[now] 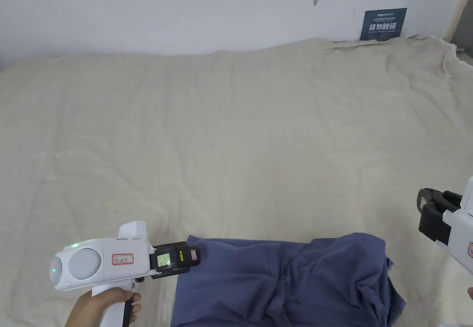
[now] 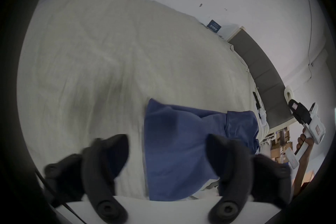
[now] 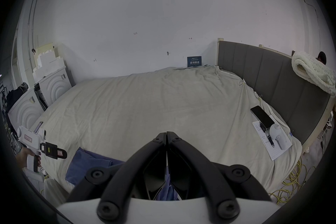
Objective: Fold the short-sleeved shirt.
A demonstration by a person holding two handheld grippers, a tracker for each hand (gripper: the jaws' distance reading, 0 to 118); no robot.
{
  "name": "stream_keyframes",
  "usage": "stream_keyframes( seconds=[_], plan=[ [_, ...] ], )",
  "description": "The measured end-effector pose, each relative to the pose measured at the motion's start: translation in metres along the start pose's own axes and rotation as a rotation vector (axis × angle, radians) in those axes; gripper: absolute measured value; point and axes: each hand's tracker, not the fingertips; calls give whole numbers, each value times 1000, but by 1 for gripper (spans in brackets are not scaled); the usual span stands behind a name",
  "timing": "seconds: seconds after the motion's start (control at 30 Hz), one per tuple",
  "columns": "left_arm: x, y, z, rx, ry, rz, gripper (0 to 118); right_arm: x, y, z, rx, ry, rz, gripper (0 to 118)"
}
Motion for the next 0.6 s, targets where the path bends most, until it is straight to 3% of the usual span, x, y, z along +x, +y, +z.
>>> stream_keyframes(
  seconds=[0.17, 0.3, 0.37, 0.4, 0.5, 0.6],
  plan=[
    [-12, -7, -20, -57, -52, 48, 110, 0, -3, -1, -14, -4, -1, 0],
    [-13, -12, -37, -96, -61, 37, 97, 2, -6, -1, -20, -12, -3, 0],
    [-8, -14, -40, -87, -56, -18, 97, 4, -7, 0, -23, -15, -5, 0],
    [-6, -13, -40, -89, -60, -29, 92, 5, -7, -1, -24, -17, -6, 0],
    [-1, -12, -42, -107, -105, -20, 54, 6, -8, -2, -28, -23, -11, 0],
    [5, -14, -50, -118, -76, -27, 53, 6, -9, -3, -33, -21, -17, 0]
  ],
)
